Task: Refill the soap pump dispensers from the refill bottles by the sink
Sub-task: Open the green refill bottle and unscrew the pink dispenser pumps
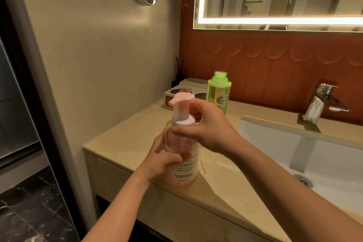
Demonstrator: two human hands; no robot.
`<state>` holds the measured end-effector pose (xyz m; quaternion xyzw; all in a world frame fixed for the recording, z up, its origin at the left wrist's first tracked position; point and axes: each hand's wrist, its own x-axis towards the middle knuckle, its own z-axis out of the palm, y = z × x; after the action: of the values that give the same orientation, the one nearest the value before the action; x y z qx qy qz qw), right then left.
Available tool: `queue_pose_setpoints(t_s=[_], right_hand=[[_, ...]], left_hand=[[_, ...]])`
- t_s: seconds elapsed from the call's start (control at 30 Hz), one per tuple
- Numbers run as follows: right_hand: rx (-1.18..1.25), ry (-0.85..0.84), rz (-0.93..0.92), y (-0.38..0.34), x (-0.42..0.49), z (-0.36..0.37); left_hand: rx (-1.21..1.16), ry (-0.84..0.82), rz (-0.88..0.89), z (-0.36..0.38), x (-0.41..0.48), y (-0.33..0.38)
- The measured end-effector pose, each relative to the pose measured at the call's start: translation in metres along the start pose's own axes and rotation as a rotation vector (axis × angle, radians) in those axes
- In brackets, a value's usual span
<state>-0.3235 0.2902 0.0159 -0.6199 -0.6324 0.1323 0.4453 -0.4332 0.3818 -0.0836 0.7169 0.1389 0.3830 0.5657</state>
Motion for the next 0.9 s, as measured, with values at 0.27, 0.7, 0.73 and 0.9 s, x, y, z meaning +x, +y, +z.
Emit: queue_pose_setpoints(t_s=[0.27, 0.7, 0.73, 0.9], right_hand=[[-0.130, -0.020, 0.020, 0.006, -0.005, 0.005], [0.038, -0.101, 0.013, 0.008, -0.006, 0.001], [-0.008, -0.036, -0.002, 0.009, -0.006, 0.006], [0.058, -0.047, 0.004, 0.005, -0.006, 0.003]], left_hand=[[0.015, -0.034, 0.018, 0.004, 0.002, 0.007], [-0.017, -0.026, 0.011, 0.004, 0.002, 0.008], [-0.017, -0.018, 0.018, 0.004, 0.002, 0.006], [-0.043, -0.002, -0.002, 0.005, 0.002, 0.006]])
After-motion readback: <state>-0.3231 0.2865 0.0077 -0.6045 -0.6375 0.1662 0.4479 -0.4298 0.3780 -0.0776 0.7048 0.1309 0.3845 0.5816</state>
